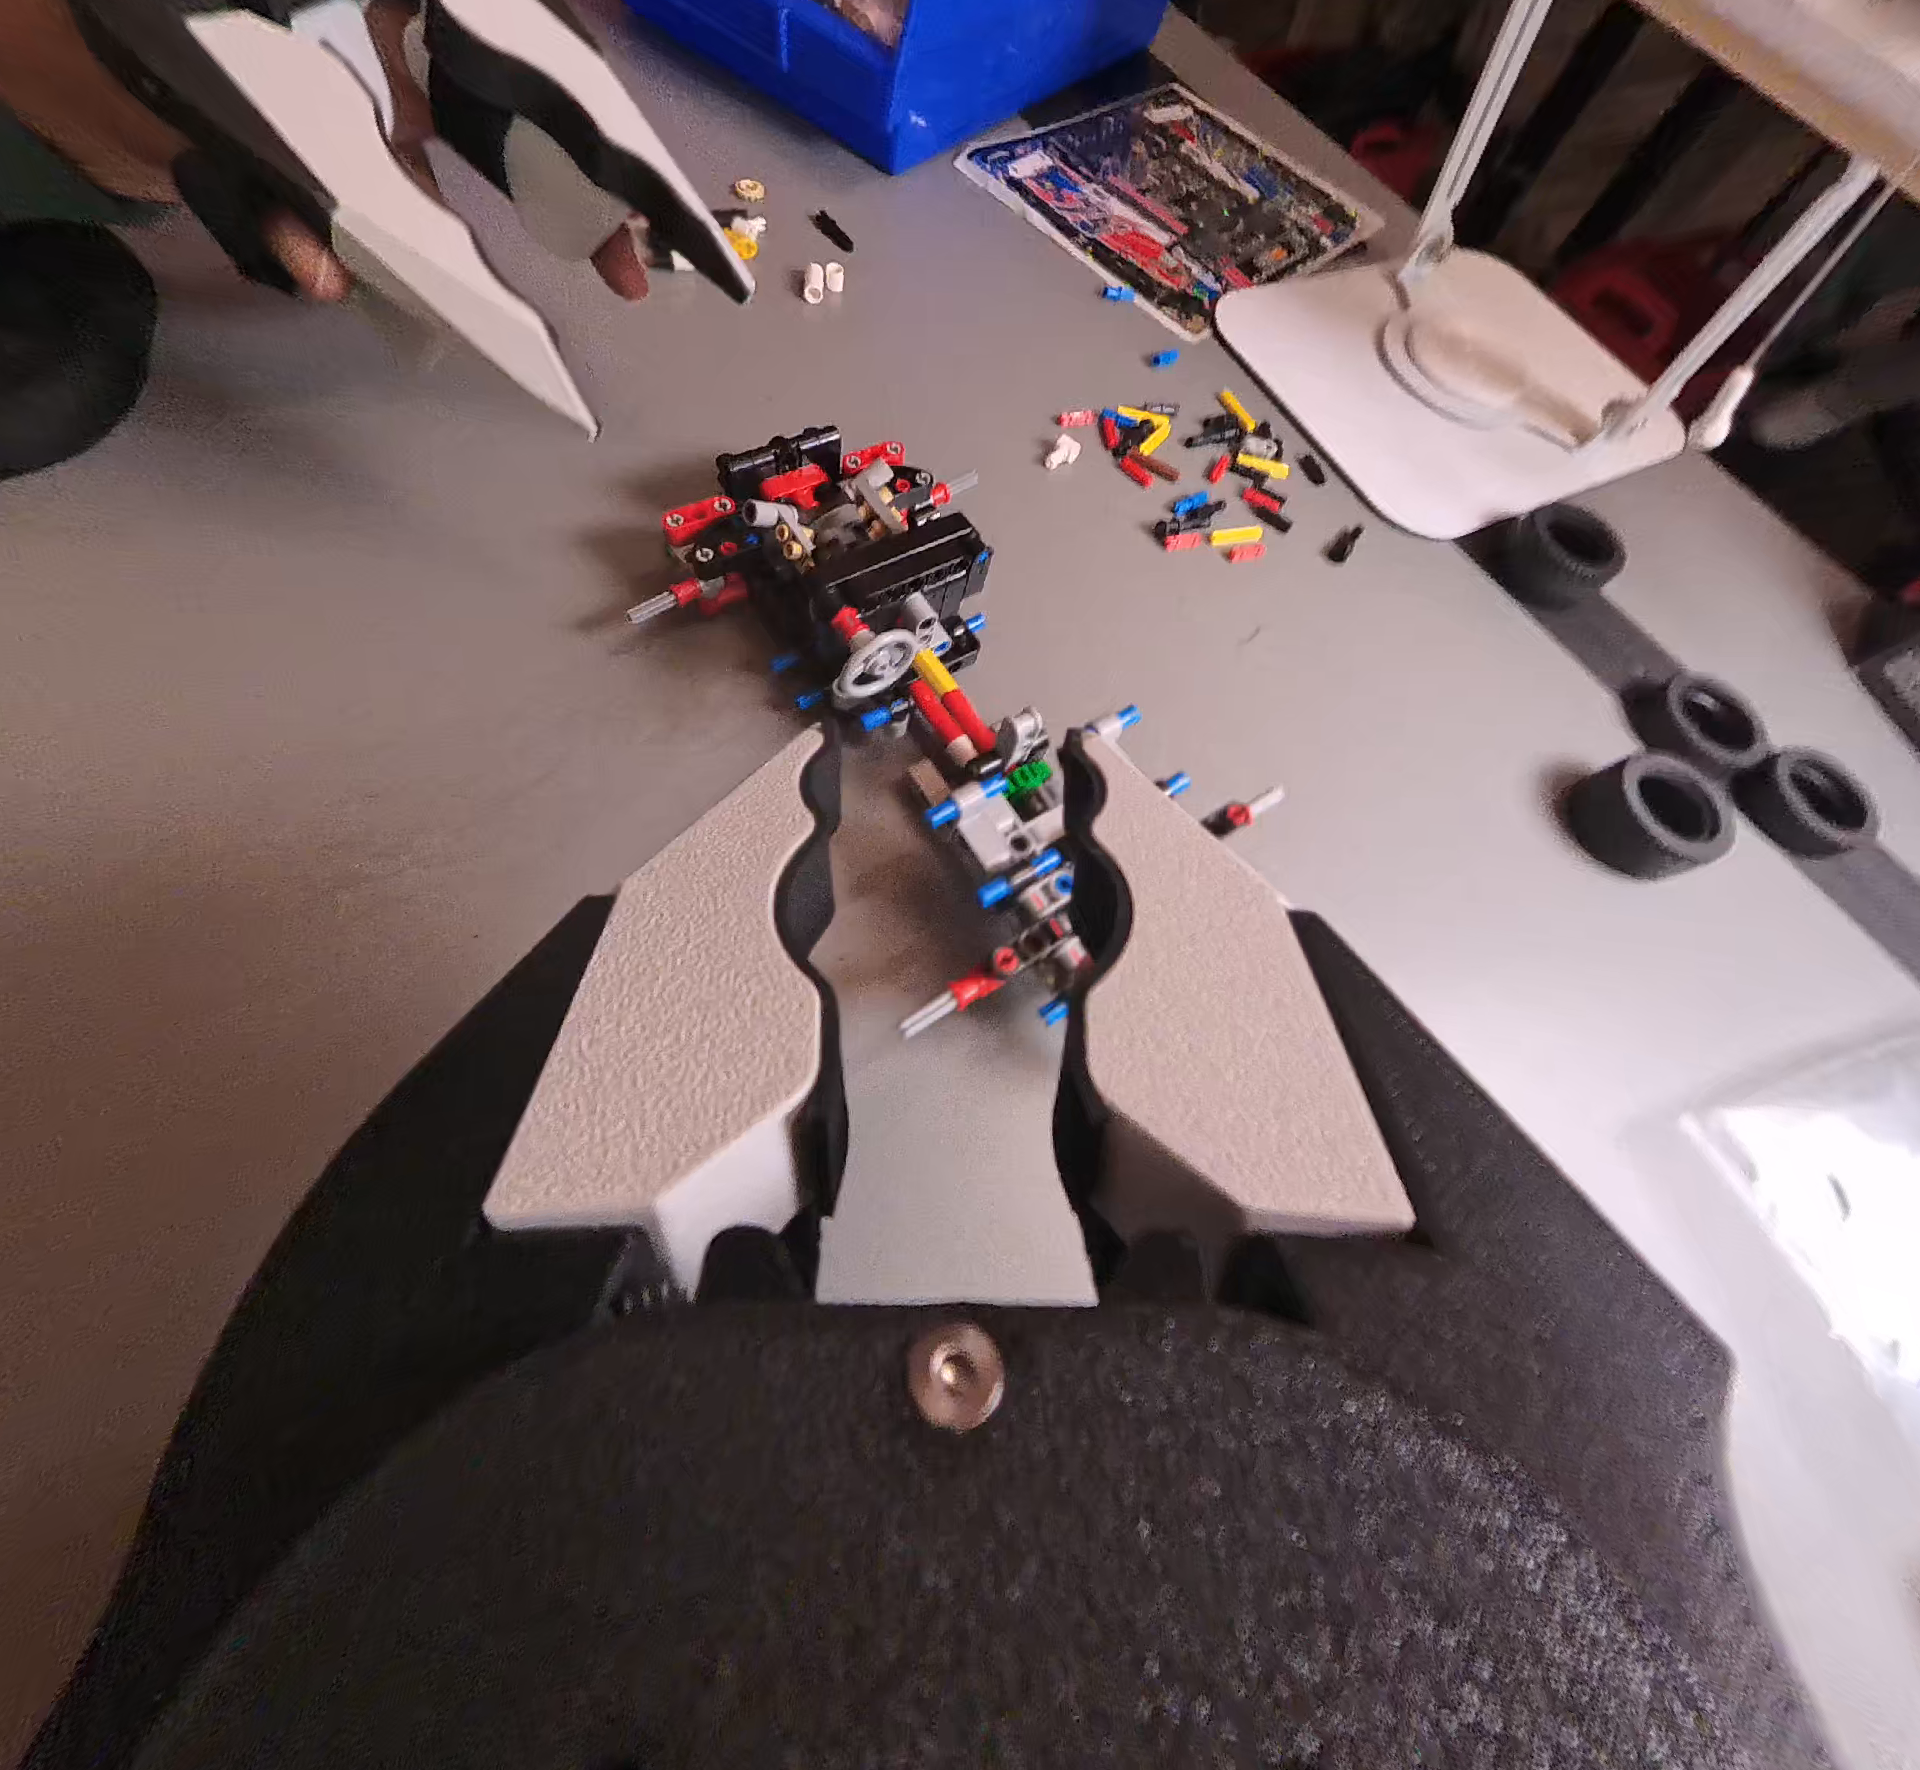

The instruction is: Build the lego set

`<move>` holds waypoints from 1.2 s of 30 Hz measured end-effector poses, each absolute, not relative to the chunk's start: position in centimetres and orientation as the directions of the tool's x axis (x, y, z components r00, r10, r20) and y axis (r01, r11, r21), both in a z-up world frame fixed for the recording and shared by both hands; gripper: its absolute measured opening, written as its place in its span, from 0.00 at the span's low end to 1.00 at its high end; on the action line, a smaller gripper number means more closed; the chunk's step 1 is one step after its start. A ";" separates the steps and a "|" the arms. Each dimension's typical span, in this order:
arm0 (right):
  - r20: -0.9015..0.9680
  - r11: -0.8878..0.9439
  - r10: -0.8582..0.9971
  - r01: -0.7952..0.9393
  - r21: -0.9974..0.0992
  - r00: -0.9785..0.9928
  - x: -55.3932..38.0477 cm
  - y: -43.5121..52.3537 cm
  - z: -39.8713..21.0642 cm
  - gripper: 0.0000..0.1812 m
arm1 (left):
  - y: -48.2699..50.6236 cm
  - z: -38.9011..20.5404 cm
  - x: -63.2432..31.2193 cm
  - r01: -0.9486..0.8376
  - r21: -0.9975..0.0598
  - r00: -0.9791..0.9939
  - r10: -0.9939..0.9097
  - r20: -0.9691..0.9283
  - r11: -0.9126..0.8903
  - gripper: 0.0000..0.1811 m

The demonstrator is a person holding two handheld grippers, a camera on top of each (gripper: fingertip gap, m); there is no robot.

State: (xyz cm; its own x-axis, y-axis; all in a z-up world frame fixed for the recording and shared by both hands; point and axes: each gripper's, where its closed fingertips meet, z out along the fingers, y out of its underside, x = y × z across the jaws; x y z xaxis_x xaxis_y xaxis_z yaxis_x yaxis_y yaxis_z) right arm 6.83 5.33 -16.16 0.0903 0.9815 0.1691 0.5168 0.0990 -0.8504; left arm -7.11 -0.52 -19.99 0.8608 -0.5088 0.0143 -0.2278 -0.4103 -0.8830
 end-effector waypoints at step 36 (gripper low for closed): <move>0.321 0.220 0.947 0.702 -0.678 0.013 13.0 11.0 -24.0 0.22 | 1.7 -24.9 -7.0 -0.485 -0.763 0.805 -0.559 -0.198 -0.428 0.22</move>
State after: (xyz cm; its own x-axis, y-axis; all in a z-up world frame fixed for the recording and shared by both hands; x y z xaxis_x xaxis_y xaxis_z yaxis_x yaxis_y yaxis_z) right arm 12.97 10.98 -24.01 0.0132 0.9471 0.3206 0.7020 0.2195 -0.6775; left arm -6.97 1.70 -24.90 0.8051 -0.5594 -0.1975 -0.4845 -0.4279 -0.7630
